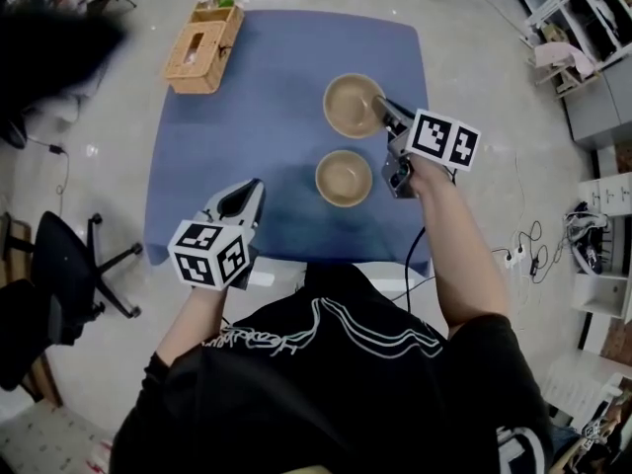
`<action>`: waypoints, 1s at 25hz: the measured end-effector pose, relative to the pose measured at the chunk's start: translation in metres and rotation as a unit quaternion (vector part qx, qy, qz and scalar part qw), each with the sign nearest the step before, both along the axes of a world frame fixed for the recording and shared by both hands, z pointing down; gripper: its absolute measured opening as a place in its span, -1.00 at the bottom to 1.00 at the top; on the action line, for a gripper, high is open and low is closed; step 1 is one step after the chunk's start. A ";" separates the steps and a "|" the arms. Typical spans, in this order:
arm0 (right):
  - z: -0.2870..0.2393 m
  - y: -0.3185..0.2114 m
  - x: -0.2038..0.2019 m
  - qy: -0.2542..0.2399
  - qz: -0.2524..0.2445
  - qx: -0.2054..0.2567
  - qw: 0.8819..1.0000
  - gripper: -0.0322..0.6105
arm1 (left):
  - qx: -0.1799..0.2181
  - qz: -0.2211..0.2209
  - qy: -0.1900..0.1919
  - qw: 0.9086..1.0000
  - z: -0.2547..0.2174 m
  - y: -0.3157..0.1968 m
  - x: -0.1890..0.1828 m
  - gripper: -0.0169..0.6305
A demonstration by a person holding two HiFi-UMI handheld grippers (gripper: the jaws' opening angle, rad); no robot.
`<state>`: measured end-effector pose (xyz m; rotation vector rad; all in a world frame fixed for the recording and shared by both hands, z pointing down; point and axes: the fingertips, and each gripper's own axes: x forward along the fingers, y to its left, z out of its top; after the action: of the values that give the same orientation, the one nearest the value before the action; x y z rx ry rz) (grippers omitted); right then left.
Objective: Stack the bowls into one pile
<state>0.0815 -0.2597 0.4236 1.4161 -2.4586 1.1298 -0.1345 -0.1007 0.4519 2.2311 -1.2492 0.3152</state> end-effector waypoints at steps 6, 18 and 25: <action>0.005 0.031 -0.002 0.002 -0.009 -0.002 1.000 -0.74 | 0.004 0.014 0.002 1.000 -0.002 0.007 0.007 -0.85; 0.044 0.085 0.000 0.010 -0.013 -0.038 0.999 -0.74 | -0.008 0.024 0.013 1.000 0.004 0.012 0.012 -0.85; 0.064 0.101 -0.002 0.026 -0.020 -0.050 0.998 -0.74 | -0.018 0.035 0.013 0.999 0.013 0.013 0.017 -0.85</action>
<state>0.0795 -0.1586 0.4881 1.3445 -2.3481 1.1748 -0.1175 -0.0879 0.4645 2.2444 -1.1455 0.3326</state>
